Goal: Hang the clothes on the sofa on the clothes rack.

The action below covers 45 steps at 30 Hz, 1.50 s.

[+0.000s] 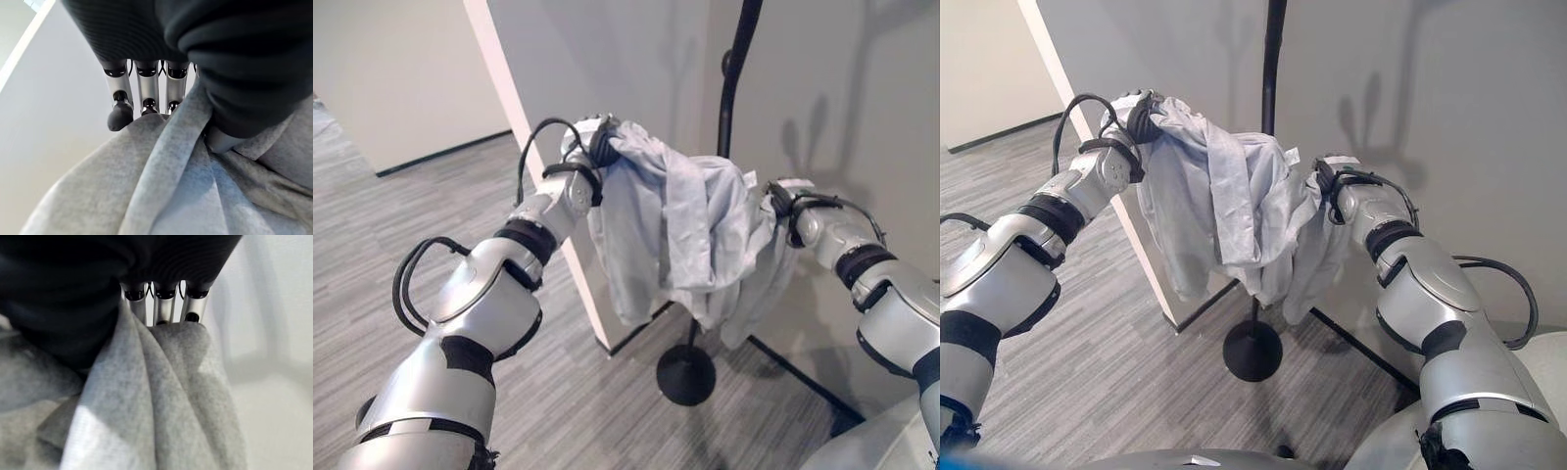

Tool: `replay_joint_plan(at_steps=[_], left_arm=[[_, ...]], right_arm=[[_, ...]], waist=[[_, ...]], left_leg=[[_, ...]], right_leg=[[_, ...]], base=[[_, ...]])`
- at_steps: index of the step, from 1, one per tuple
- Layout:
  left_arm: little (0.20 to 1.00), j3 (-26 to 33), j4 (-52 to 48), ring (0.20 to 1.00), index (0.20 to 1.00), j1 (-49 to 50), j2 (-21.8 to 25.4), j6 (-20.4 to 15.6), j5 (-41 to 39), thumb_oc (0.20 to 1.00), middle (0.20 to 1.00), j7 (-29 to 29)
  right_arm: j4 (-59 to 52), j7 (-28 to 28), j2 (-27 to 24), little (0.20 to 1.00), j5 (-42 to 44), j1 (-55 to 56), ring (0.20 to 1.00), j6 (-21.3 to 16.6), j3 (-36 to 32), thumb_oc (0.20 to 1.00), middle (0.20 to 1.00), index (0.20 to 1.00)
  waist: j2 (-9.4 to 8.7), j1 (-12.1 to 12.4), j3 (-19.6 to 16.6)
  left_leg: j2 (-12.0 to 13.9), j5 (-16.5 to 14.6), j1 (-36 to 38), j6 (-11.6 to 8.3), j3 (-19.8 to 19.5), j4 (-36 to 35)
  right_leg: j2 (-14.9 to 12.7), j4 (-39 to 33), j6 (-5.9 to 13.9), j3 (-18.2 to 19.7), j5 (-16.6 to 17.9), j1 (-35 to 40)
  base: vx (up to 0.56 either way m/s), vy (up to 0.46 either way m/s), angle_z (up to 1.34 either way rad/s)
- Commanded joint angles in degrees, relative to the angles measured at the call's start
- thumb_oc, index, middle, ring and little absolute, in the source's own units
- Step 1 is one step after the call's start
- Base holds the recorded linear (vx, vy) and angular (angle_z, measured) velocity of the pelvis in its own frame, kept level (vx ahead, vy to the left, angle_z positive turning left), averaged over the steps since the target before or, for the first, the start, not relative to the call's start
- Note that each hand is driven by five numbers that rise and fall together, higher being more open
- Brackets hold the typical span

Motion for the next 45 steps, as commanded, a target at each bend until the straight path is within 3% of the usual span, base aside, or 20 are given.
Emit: replay_joint_plan(at_steps=[1,3,7,10,12,27,36,45], left_arm=[[0.200,2.01,6.24,0.200,0.200,-7.22,2.07,-0.74,-0.18,0.200,0.200,1.12],[0.200,2.41,5.82,0.200,0.200,-7.43,3.12,-0.63,-0.95,0.200,0.200,1.36],[0.200,2.92,2.16,0.200,0.200,-9.03,8.22,-1.31,-4.30,0.200,0.200,3.77],[0.200,1.80,2.17,0.200,0.200,-11.48,10.60,-1.94,-5.35,0.200,0.200,4.28],[0.200,-2.75,5.74,0.200,0.200,-16.58,10.66,-1.54,-4.29,0.200,0.200,3.51],[0.200,-10.98,8.37,0.200,0.200,-30.01,9.43,-1.31,-5.41,0.200,0.200,1.94],[0.200,-11.57,10.04,0.200,0.200,-30.36,6.85,-1.18,-3.70,0.200,0.200,1.70],[0.200,-9.88,10.75,0.200,0.200,-23.17,2.51,-1.10,0.82,0.200,0.200,0.62]], right_arm=[[3.26,-2.39,-4.08,0.200,3.02,-8.43,0.200,-1.09,-1.50,0.200,0.200,0.200],[1.85,-3.48,-5.11,0.200,5.94,-8.61,0.200,-1.24,-3.05,0.200,0.200,0.200],[-5.39,-8.98,-10.26,0.200,20.45,-11.18,0.200,-3.84,-10.49,0.200,0.200,0.200],[-4.77,-8.99,-14.02,0.200,22.50,-15.08,0.200,-4.23,-8.78,0.200,0.200,0.200],[2.10,-7.59,-14.21,0.200,18.60,-21.44,0.200,-2.39,-2.55,0.200,0.200,0.200],[7.22,-7.40,-14.16,0.200,17.94,-36.43,0.200,0.13,6.33,0.200,0.200,0.200],[9.21,-6.01,-10.27,0.200,7.72,-36.58,0.200,1.18,10.61,0.200,0.200,0.200],[10.11,-3.64,-5.51,0.200,-1.18,-30.58,0.200,0.90,11.69,0.200,0.200,0.200]], waist=[[0.03,1.75,2.19],[0.07,1.70,2.24],[0.33,1.50,2.54],[0.14,1.56,2.29],[-0.03,1.76,1.28],[0.18,1.76,-0.47],[0.19,1.68,-0.28],[0.05,1.76,1.16]], left_leg=[[-0.21,-4.38,2.95,-4.42,-0.34,0.33],[-0.20,-4.32,2.88,-4.38,-0.28,0.33],[-0.21,-4.41,2.93,-4.36,0.13,0.33],[-0.11,-4.51,2.94,-4.63,0.50,0.33],[-0.01,-4.54,3.31,-4.91,0.67,0.33],[0.09,-4.47,2.87,-5.44,1.00,0.33],[-0.01,-4.34,2.40,-5.48,1.06,0.33],[-0.03,-4.06,1.72,-5.18,0.68,0.33]], right_leg=[[-2.71,0.72,10.09,1.16,-2.59,1.38],[-2.71,0.72,10.12,1.19,-2.57,1.25],[-2.78,0.72,10.38,1.11,-2.42,1.16],[-2.97,0.72,10.58,0.79,-2.33,1.05],[-2.85,0.72,10.72,0.38,-2.33,1.35],[-2.98,0.72,11.17,0.23,-1.83,0.60],[-2.95,0.72,11.11,0.27,-1.71,0.22],[-2.93,0.72,10.67,0.28,-1.87,-0.19]], base=[[0.00,0.000,0.00],[0.00,0.000,0.00],[0.00,0.000,0.00],[0.01,-0.002,0.00],[0.07,-0.001,0.01],[0.03,0.002,0.01],[0.00,0.000,0.00],[-0.01,-0.002,0.00]])
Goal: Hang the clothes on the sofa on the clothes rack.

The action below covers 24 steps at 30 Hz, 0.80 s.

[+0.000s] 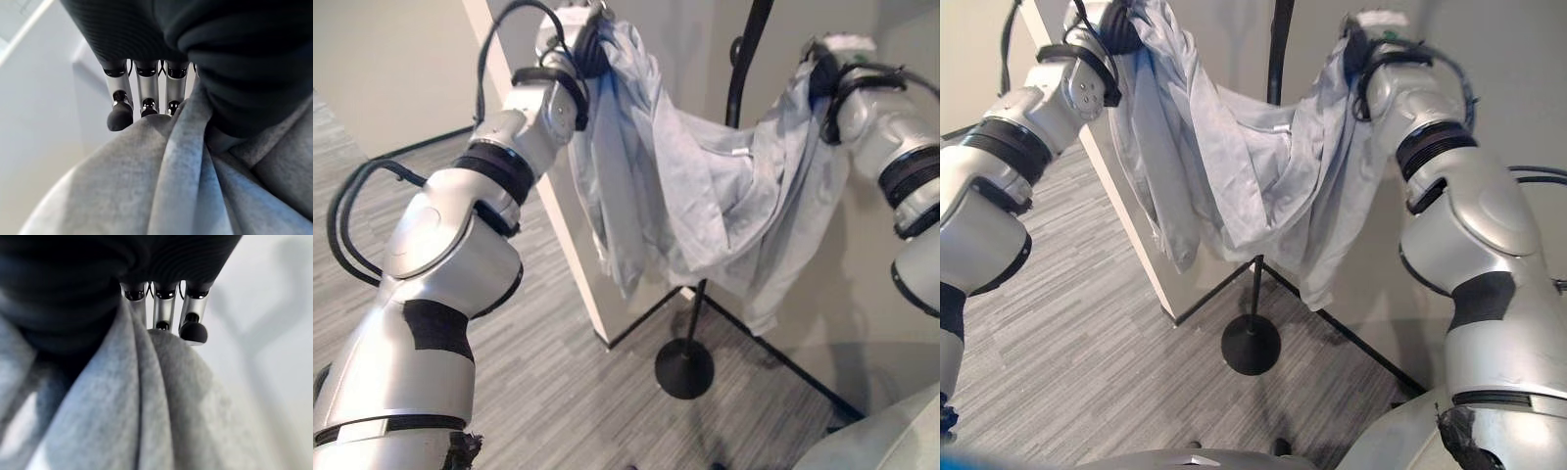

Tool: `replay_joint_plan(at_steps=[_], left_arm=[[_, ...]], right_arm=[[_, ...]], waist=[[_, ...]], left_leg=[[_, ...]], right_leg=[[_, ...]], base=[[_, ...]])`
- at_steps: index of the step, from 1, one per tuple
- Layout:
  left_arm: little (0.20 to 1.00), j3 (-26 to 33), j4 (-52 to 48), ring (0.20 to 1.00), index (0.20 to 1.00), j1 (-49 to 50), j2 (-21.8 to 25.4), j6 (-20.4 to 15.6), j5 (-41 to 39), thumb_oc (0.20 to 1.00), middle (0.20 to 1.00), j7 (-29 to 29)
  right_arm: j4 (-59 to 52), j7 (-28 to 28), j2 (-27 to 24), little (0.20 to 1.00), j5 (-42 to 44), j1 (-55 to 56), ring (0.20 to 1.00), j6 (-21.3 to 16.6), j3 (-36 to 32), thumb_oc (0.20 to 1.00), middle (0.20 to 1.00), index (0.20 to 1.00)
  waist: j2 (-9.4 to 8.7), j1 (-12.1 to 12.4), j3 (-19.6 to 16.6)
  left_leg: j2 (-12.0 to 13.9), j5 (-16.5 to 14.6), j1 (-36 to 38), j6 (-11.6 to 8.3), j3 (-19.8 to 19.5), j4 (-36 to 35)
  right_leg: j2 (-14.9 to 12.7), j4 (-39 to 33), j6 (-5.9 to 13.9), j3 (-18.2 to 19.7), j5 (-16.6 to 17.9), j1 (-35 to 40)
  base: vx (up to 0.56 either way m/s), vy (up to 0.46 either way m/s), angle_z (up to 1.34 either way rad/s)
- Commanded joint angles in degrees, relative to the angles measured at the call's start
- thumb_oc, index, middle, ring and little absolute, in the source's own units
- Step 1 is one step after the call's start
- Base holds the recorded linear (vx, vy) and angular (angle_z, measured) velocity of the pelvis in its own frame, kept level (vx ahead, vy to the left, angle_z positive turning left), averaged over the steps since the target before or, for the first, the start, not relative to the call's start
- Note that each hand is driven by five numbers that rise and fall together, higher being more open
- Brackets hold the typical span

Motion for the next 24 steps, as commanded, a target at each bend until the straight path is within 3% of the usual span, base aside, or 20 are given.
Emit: replay_joint_plan(at_steps=[1,19,20,21,22,24], left_arm=[[0.200,0.05,8.50,0.200,0.200,-7.38,-0.29,0.03,3.29,0.200,0.200,0.08],[0.213,3.12,6.51,0.213,0.213,3.43,-4.46,-0.43,8.18,0.213,0.213,-2.74],[0.517,3.11,6.51,0.517,0.517,3.45,-4.47,-0.42,8.19,0.517,0.517,-2.74],[1.000,3.24,6.40,1.000,1.000,3.82,-4.46,-0.45,8.30,1.000,1.000,-2.78],[1.000,3.59,6.22,1.000,1.000,4.27,-4.55,-0.44,8.46,1.000,1.000,-2.87],[1.000,3.67,6.01,1.000,1.000,4.50,-4.80,-0.55,8.47,1.000,1.000,-2.98]], right_arm=[[8.02,-0.46,-2.52,0.200,-4.09,-9.67,0.200,0.28,3.12,0.200,0.200,0.200],[6.79,3.14,0.70,0.200,-8.74,5.56,0.200,-0.81,-1.46,0.200,0.200,0.200],[6.79,3.13,0.70,0.200,-8.74,5.59,0.200,-0.81,-1.47,0.200,0.200,0.200],[6.64,3.28,0.80,0.583,-8.45,6.43,0.583,-0.87,-1.92,0.583,0.583,0.583],[6.41,3.37,0.86,1.000,-7.96,7.57,1.000,-0.98,-2.73,1.000,1.000,1.000],[6.15,3.57,0.89,1.000,-7.34,8.83,1.000,-1.04,-3.49,1.000,1.000,1.000]], waist=[[0.61,1.64,1.86],[0.69,1.66,4.32],[0.68,1.68,4.31],[0.71,1.69,4.33],[0.73,1.70,4.41],[0.72,1.63,4.51]], left_leg=[[0.13,-3.90,3.75,-5.03,0.61,0.31],[0.14,-3.91,3.21,-4.39,0.12,0.31],[0.14,-3.91,3.23,-4.39,0.13,0.31],[0.18,-3.94,3.29,-4.37,0.11,0.31],[0.18,-4.00,3.40,-4.35,0.10,0.31],[0.24,-4.04,3.44,-4.32,0.05,0.31]], right_leg=[[-2.75,0.68,10.39,0.60,-1.69,1.80],[-2.59,0.68,9.89,1.23,-2.20,1.32],[-2.59,0.68,9.89,1.24,-2.20,1.33],[-2.60,0.68,9.86,1.25,-2.28,1.41],[-2.59,0.68,9.80,1.28,-2.36,1.54],[-2.58,0.68,9.77,1.28,-2.44,1.67]], base=[[0.00,0.000,0.00],[0.00,0.000,0.00],[0.00,0.000,0.00],[0.00,0.000,0.00],[0.00,0.000,0.00],[0.00,0.000,0.00]])
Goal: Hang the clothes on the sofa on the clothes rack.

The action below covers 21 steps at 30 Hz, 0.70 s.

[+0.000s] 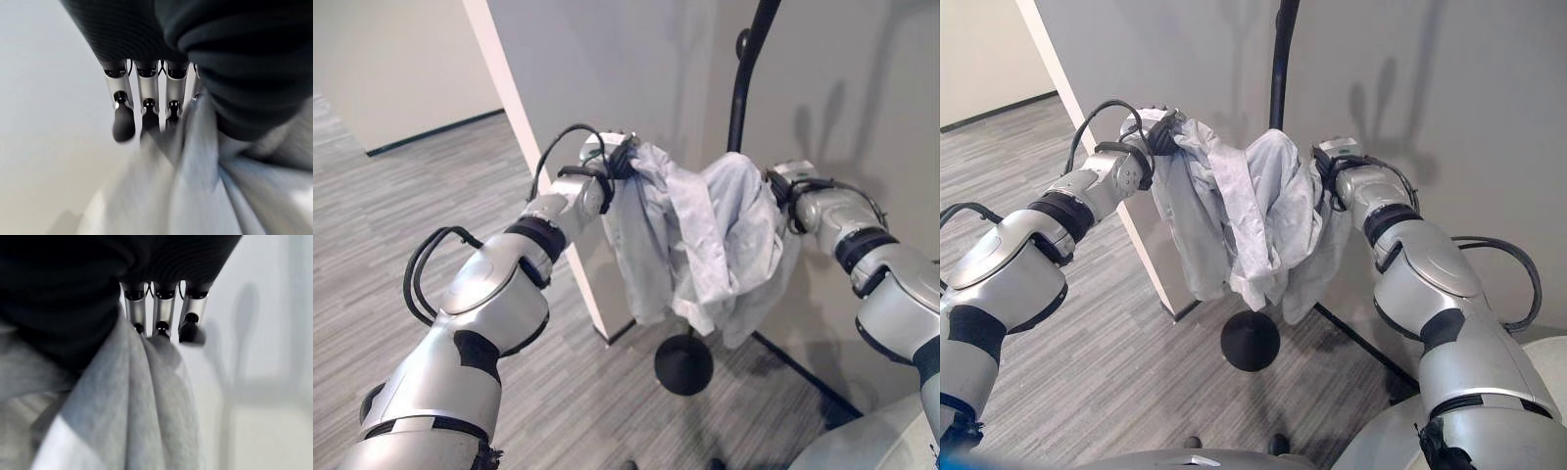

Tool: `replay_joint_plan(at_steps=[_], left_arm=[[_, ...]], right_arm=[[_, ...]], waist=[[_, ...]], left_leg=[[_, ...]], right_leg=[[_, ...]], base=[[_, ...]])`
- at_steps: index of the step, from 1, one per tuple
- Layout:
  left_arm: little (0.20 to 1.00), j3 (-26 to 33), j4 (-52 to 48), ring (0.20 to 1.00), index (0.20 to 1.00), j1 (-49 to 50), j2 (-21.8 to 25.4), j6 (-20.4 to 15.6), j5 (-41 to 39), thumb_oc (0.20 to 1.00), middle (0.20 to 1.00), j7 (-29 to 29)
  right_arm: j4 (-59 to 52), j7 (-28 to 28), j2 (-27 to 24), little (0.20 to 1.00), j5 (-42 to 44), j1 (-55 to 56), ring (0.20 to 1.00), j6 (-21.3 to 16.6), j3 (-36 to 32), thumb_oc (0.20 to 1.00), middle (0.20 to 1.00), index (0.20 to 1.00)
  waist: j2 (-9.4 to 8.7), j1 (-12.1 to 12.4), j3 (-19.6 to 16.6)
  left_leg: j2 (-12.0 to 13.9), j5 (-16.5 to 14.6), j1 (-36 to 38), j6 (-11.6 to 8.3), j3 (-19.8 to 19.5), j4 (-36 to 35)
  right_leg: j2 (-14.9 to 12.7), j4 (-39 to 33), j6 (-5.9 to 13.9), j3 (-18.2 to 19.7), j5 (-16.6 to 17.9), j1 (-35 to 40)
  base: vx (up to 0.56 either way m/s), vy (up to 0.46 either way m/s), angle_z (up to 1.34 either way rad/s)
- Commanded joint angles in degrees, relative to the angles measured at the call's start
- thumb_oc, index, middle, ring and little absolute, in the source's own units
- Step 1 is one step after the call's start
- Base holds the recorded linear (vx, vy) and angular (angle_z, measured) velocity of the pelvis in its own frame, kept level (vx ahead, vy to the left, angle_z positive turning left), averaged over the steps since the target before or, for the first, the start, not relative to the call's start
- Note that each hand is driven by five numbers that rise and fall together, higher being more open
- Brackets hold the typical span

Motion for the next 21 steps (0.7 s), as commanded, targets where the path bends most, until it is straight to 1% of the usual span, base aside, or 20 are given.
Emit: replay_joint_plan(at_steps=[1,12,21], left_arm=[[1.000,1.53,5.73,1.000,1.000,-7.27,-0.42,-0.59,1.80,1.000,1.000,1.13],[1.000,2.83,4.09,1.000,1.000,-5.46,0.06,-1.12,1.75,1.000,1.000,1.13],[1.000,5.42,3.84,1.000,1.000,-1.04,0.68,-1.29,1.97,1.000,1.000,0.99]], right_arm=[[6.04,-0.44,-2.23,1.000,1.34,-6.82,1.000,-0.39,0.47,1.000,1.000,1.000],[3.47,-0.23,-2.21,1.000,2.84,-1.16,1.000,-1.45,-2.06,1.000,1.000,1.000],[2.12,-0.22,-1.15,1.000,3.19,5.61,1.000,-2.27,-4.61,1.000,1.000,1.000]], waist=[[1.10,1.72,3.22],[1.14,1.68,3.84],[0.95,1.88,4.45]], left_leg=[[0.24,-4.12,3.79,-4.41,0.08,0.32],[0.23,-4.34,4.16,-4.21,0.02,0.32],[0.23,-4.49,4.38,-4.04,-0.05,0.32]], right_leg=[[-2.64,0.71,9.75,1.29,-2.45,2.03],[-2.73,0.71,9.68,1.18,-2.54,2.34],[-2.80,0.71,9.55,1.22,-2.57,2.63]], base=[[0.00,0.000,0.00],[0.00,0.000,0.00],[0.00,0.000,0.00]])
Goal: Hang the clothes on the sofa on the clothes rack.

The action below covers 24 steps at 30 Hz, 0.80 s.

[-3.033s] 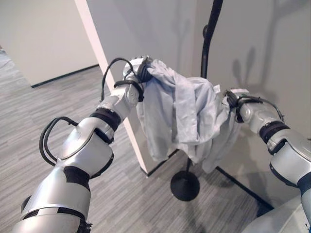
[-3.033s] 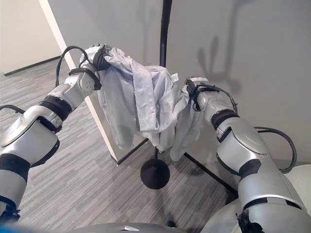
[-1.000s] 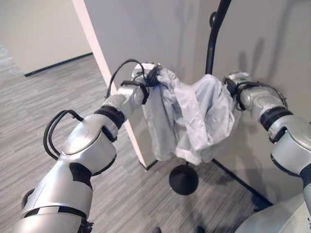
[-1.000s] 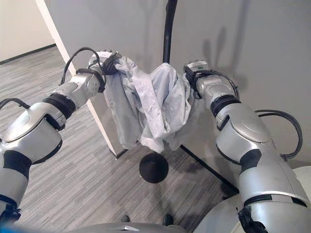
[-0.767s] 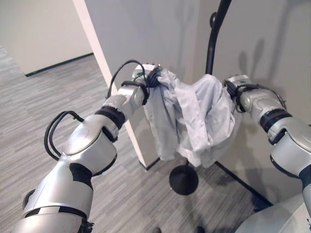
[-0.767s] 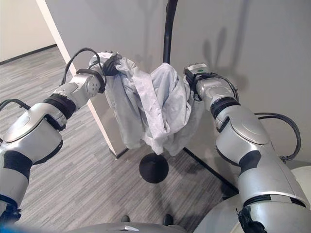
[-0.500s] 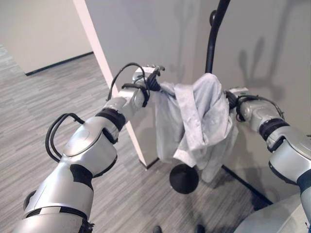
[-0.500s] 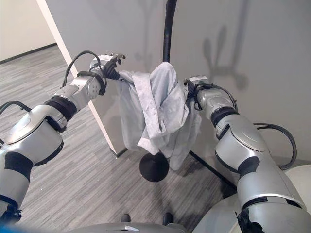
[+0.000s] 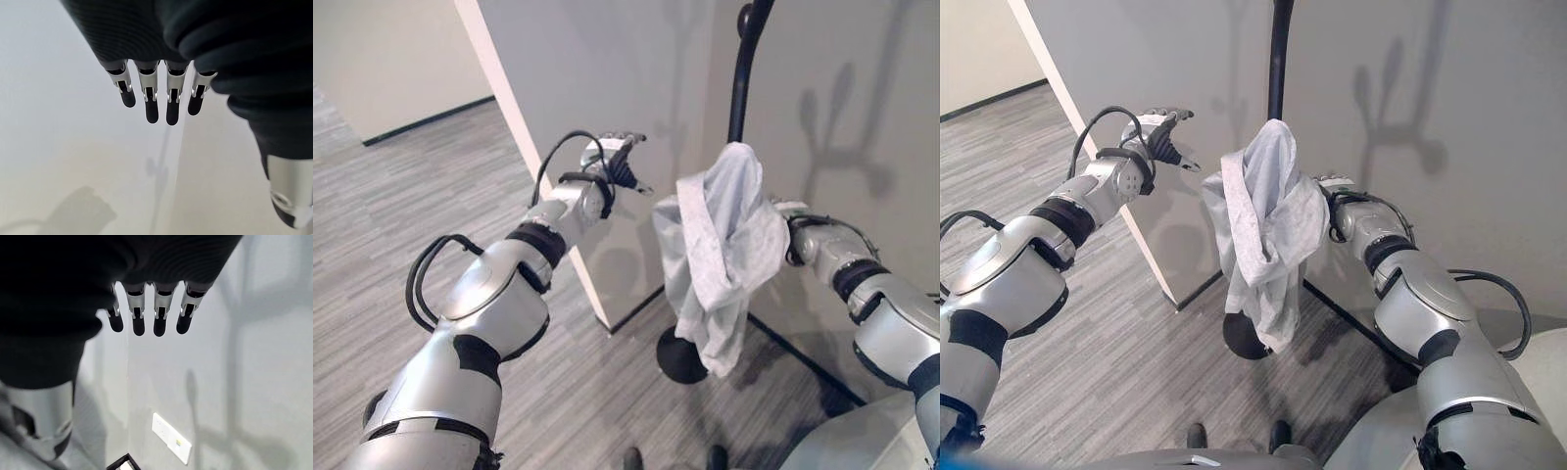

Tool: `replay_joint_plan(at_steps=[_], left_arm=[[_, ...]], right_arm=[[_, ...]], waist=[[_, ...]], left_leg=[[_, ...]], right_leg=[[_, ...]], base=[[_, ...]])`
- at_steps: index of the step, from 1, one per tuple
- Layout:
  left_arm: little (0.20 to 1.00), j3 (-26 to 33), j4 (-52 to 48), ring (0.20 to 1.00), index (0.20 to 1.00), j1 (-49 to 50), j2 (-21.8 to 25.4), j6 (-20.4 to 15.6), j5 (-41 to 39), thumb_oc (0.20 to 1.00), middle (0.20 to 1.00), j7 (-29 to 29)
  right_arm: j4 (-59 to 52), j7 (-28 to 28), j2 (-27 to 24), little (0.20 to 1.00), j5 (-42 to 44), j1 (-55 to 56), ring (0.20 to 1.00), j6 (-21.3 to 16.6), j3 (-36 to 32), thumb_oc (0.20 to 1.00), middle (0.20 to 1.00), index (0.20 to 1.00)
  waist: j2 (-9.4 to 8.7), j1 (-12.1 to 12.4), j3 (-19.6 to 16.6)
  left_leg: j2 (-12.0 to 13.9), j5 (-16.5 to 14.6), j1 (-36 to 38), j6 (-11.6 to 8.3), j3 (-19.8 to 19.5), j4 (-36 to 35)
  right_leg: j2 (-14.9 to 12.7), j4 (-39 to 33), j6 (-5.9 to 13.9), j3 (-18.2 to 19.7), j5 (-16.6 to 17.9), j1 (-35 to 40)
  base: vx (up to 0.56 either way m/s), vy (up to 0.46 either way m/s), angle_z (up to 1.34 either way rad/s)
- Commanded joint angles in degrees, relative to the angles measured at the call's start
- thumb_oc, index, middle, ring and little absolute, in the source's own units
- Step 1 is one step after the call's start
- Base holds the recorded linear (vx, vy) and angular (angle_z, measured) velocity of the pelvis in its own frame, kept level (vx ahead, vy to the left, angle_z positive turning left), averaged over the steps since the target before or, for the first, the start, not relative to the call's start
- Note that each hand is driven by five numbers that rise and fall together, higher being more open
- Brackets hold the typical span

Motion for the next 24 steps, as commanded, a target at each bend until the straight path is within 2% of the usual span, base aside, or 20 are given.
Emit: replay_joint_plan(at_steps=[1,10,12,15,16,19,20,22,24], left_arm=[[1.000,1.33,4.97,1.000,1.000,-4.52,0.74,-0.72,2.02,1.000,1.000,1.14],[1.000,6.23,3.18,1.000,1.000,1.93,2.67,-1.00,0.84,1.000,1.000,1.72],[1.000,7.83,2.86,1.000,1.000,3.95,2.75,-0.83,0.21,1.000,1.000,1.91],[1.000,13.33,-0.22,1.000,1.000,10.10,2.87,-1.08,-3.83,1.000,1.000,2.83],[1.000,17.40,-5.33,1.000,1.000,16.53,3.94,-1.82,-6.52,1.000,1.000,3.43],[1.000,22.90,-11.15,1.000,1.000,27.29,4.33,-2.63,-9.13,1.000,1.000,3.05],[1.000,22.93,-11.30,1.000,1.000,27.48,4.35,-2.57,-9.11,1.000,1.000,3.04],[1.000,28.34,-14.48,1.000,1.000,36.71,2.50,-2.53,-12.31,1.000,1.000,2.50],[1.000,33.41,-14.55,1.000,1.000,48.49,-1.41,-1.91,-14.04,1.000,1.000,0.13]], right_arm=[[3.33,-1.10,-1.68,1.000,2.07,-3.45,1.000,-0.33,-0.94,1.000,1.000,1.000],[2.82,-1.97,-1.10,1.000,3.16,5.82,1.000,-0.50,-5.73,1.000,1.000,1.000],[3.02,-2.66,-0.66,1.000,4.47,8.39,1.000,-0.07,-8.38,1.000,1.000,1.000],[2.95,-4.41,0.07,1.000,7.96,14.92,1.000,0.23,-14.46,1.000,1.000,1.000],[1.31,-5.31,0.78,1.000,9.96,20.24,1.000,-0.25,-18.26,1.000,1.000,1.000],[-0.76,-5.87,0.80,1.000,12.15,28.15,1.000,-1.07,-23.96,1.000,1.000,1.000],[-0.84,-5.88,0.80,1.000,12.14,28.29,1.000,-1.04,-23.93,1.000,1.000,1.000],[-2.39,-6.51,1.40,1.000,12.63,34.29,1.000,-1.24,-27.93,1.000,1.000,1.000],[-4.60,-6.80,3.80,1.000,14.88,42.46,1.000,-1.45,-33.56,1.000,1.000,1.000]], waist=[[0.26,1.83,1.48],[-0.14,2.29,2.10],[-0.27,2.40,2.26],[-0.46,2.56,2.75],[-0.58,2.80,3.20],[-0.71,3.01,3.64],[-0.70,3.00,3.53],[-0.84,3.13,3.82],[-0.97,2.87,4.08]], left_leg=[[0.17,-4.52,3.51,-4.07,-0.05,0.32],[0.08,-4.68,3.66,-3.79,-0.15,0.32],[0.05,-4.67,3.75,-3.74,-0.08,0.32],[0.06,-4.70,3.79,-3.57,-0.20,0.32],[0.03,-4.75,3.76,-3.44,-0.23,0.32],[-0.07,-5.00,3.82,-3.25,-0.17,0.32],[-0.06,-5.03,3.83,-3.26,-0.16,0.32],[-0.01,-5.20,3.93,-3.13,-0.04,0.32],[-0.02,-5.51,4.17,-2.91,0.04,0.32]], right_leg=[[-2.86,0.71,9.60,1.25,-2.62,1.74],[-2.97,0.71,9.53,1.17,-2.67,1.99],[-3.05,0.71,9.49,1.12,-2.62,2.08],[-3.17,0.71,9.35,0.89,-2.64,2.21],[-3.29,0.71,9.27,0.87,-2.64,2.17],[-3.40,0.71,9.20,0.74,-2.81,2.18],[-3.39,0.71,9.20,0.75,-2.82,2.19],[-3.46,0.71,9.04,0.75,-3.02,2.27],[-3.53,0.71,8.74,0.80,-3.38,2.34]], base=[[0.00,0.000,0.00],[0.00,0.000,0.00],[0.00,0.000,0.00],[0.00,0.000,0.00],[0.00,0.000,0.00],[0.00,0.000,0.00],[0.03,-0.004,0.03],[0.05,-0.006,0.01],[0.07,-0.006,-0.01]])
